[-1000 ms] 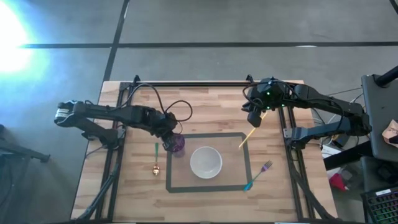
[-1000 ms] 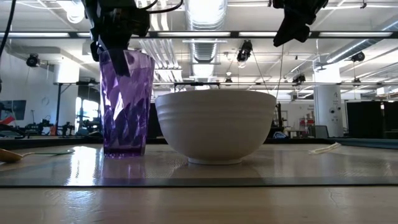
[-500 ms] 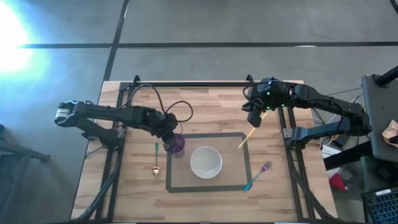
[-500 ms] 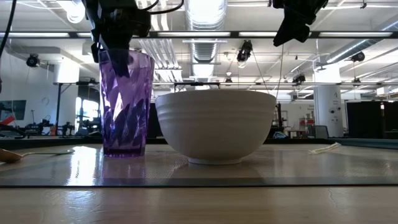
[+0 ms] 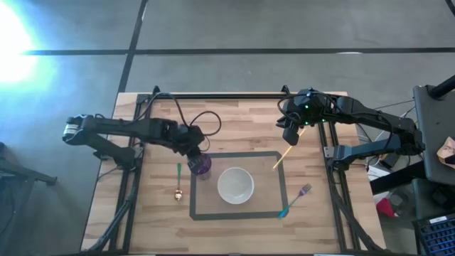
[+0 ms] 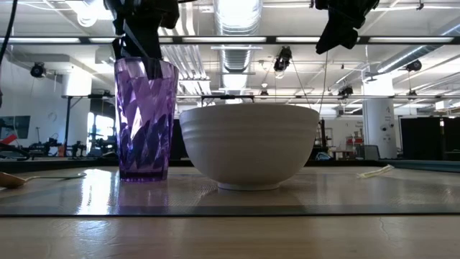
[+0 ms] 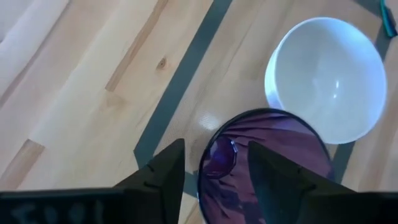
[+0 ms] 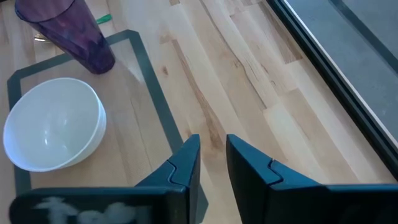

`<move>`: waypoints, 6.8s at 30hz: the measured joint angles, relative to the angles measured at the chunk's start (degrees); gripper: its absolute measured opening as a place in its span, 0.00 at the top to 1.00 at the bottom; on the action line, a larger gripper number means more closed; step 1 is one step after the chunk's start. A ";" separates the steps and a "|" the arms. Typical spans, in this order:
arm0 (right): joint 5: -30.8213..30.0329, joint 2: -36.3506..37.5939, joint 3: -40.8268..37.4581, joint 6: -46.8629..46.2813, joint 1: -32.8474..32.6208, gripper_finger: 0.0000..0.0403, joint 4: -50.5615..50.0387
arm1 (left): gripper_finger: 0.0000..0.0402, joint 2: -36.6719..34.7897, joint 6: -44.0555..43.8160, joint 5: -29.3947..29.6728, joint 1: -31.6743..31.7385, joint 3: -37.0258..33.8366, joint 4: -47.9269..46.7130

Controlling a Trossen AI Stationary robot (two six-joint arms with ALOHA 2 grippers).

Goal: Pick & Place Utensil
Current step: Put the green spoon into the white bowl

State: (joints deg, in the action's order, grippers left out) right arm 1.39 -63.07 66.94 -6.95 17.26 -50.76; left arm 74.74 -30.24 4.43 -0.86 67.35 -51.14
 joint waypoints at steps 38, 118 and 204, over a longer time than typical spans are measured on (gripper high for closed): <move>0.02 0.00 -1.38 0.17 0.00 0.84 -1.53 | 0.58 -4.83 -38.03 11.63 -18.41 6.97 -25.84; 0.02 0.00 -1.49 0.95 0.01 0.82 -1.20 | 0.58 4.67 -69.48 12.22 -32.72 -29.20 11.57; 0.02 0.00 -1.51 -0.21 0.00 0.82 -1.29 | 0.99 -20.68 -53.79 45.03 -32.72 -27.52 -2.49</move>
State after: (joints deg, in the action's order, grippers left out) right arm 1.41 -63.07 65.43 -7.16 17.26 -52.05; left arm 54.06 -84.03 49.45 -33.58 39.83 -53.62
